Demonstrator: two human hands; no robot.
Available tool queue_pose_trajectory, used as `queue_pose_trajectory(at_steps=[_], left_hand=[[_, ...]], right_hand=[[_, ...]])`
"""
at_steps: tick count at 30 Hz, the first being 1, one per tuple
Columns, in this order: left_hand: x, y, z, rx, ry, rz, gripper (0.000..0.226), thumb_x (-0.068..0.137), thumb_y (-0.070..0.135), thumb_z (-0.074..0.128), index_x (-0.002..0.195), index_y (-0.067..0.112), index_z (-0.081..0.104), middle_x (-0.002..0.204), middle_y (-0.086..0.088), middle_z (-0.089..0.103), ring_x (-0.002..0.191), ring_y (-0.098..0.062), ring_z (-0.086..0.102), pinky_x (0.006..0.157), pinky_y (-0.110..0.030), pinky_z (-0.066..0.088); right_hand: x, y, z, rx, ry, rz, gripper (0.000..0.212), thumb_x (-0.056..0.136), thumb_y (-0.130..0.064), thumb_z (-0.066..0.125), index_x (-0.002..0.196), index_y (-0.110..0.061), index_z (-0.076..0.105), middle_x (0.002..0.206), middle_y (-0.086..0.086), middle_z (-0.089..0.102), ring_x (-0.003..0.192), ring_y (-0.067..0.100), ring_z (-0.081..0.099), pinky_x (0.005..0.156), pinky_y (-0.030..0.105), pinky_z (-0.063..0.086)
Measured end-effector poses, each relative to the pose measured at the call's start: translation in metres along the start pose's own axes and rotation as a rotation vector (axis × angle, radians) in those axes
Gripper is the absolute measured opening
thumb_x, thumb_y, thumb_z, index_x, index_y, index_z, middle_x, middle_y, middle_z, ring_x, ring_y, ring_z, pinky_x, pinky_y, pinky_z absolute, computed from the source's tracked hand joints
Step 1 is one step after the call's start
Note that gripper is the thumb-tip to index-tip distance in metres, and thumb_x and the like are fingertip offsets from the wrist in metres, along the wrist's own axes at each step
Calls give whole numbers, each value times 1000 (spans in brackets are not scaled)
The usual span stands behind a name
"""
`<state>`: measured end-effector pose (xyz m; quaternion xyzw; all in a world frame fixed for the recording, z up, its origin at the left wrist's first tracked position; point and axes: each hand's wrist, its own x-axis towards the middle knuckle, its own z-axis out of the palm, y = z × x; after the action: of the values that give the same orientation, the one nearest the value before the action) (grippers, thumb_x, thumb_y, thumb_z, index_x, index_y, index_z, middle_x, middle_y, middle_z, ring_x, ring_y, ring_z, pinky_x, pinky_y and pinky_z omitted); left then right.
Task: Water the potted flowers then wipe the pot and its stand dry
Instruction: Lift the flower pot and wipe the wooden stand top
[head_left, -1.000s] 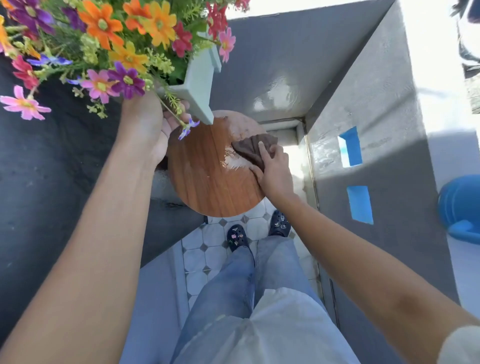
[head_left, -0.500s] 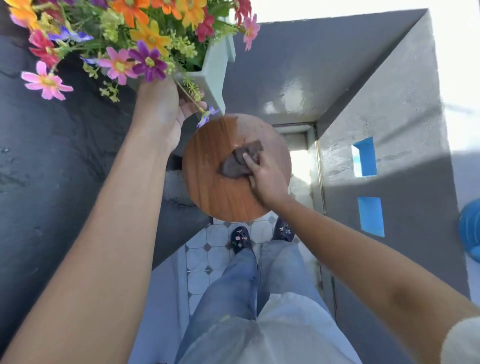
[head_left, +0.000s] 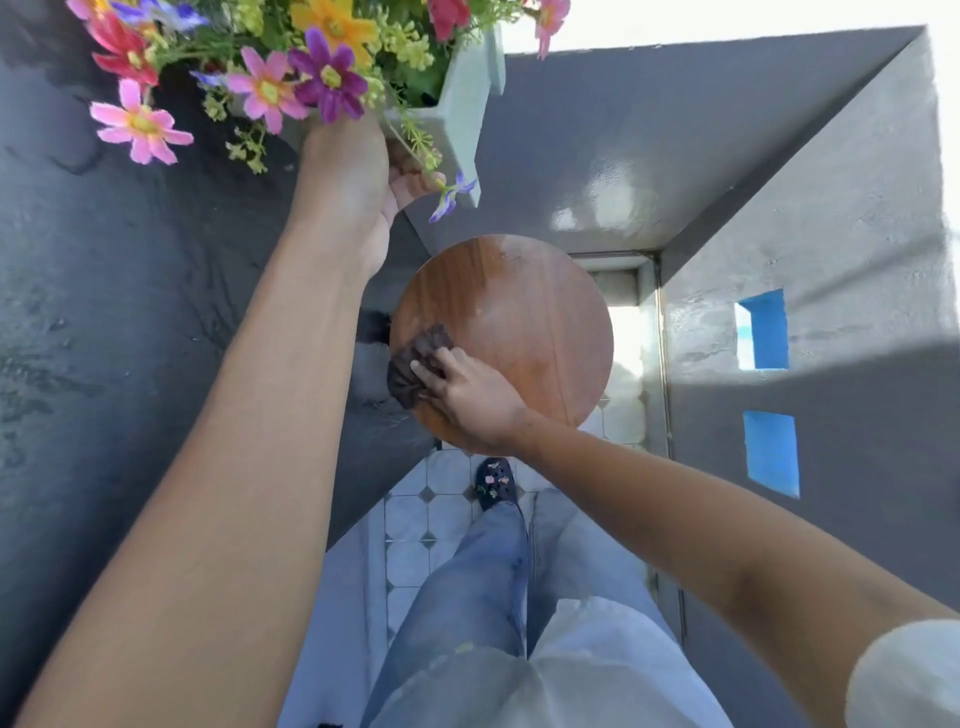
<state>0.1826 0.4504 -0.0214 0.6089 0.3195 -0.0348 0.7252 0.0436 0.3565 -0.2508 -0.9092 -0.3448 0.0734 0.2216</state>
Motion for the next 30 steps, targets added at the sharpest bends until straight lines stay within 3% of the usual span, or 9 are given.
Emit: queue_pose_trajectory(at_steps=[3, 6, 8, 10, 14, 19, 24, 27, 30], left_hand=[[-2, 5, 2, 9, -30, 23, 35, 98, 6, 26, 76, 8, 54, 70, -11, 54, 51, -17, 49, 44, -24, 46], [-2, 6, 2, 12, -35, 23, 38, 97, 5, 23, 77, 8, 55, 70, -10, 56, 47, -15, 50, 43, -22, 45], [-2, 6, 3, 9, -42, 22, 40, 97, 4, 20, 79, 8, 56, 72, -10, 57, 50, -16, 51, 42, -21, 45], [-1, 5, 4, 9, -44, 23, 39, 97, 4, 20, 78, 8, 54, 71, -10, 57, 52, -17, 51, 43, -21, 45], [2, 5, 4, 22, -24, 22, 35, 98, 6, 24, 78, 8, 52, 64, -8, 55, 49, -17, 52, 44, -23, 46], [-1, 6, 4, 25, -22, 12, 36, 97, 5, 24, 74, 8, 51, 64, -9, 52, 51, -17, 49, 42, -24, 45], [-6, 2, 1, 28, -10, 21, 37, 97, 2, 22, 74, 8, 50, 68, -11, 52, 54, -19, 50, 42, -23, 46], [-8, -2, 0, 46, -19, 20, 37, 97, 4, 21, 79, 7, 53, 69, -10, 55, 54, -17, 51, 43, -23, 47], [-12, -9, 1, 59, -17, 2, 38, 97, 3, 21, 77, 9, 53, 69, -9, 56, 56, -18, 51, 44, -23, 48]], right_hand=[[20, 58, -38, -166, 111, 208, 41, 100, -31, 52, 136, -13, 57, 116, 14, 58, 105, 37, 58, 84, 43, 53], [37, 93, -71, -198, 239, 576, 37, 101, -36, 40, 137, -26, 46, 113, 5, 48, 93, 29, 61, 69, 40, 55], [43, 84, -83, -168, 278, 645, 33, 102, -36, 34, 133, -28, 44, 114, 3, 45, 88, 29, 61, 64, 41, 56], [46, 65, -79, -225, 269, 550, 29, 101, -29, 37, 127, -26, 49, 107, 2, 52, 78, 31, 60, 60, 41, 53], [58, -6, -19, -1, 5, 237, 59, 86, 0, 57, 143, -3, 47, 124, 19, 51, 106, 38, 52, 78, 50, 53], [45, -12, -3, -57, -127, -112, 59, 87, -5, 61, 144, -7, 47, 125, 14, 49, 107, 31, 50, 84, 42, 52], [45, 82, -64, -247, 165, 322, 30, 102, -39, 40, 128, -30, 52, 102, -2, 54, 83, 32, 61, 62, 42, 52], [34, 107, -67, -54, 280, 548, 41, 98, -50, 32, 137, -36, 40, 121, -3, 45, 94, 28, 61, 76, 44, 56], [16, 82, -50, -153, 330, 560, 40, 94, -35, 48, 132, -25, 56, 115, 6, 55, 95, 31, 60, 80, 41, 51]])
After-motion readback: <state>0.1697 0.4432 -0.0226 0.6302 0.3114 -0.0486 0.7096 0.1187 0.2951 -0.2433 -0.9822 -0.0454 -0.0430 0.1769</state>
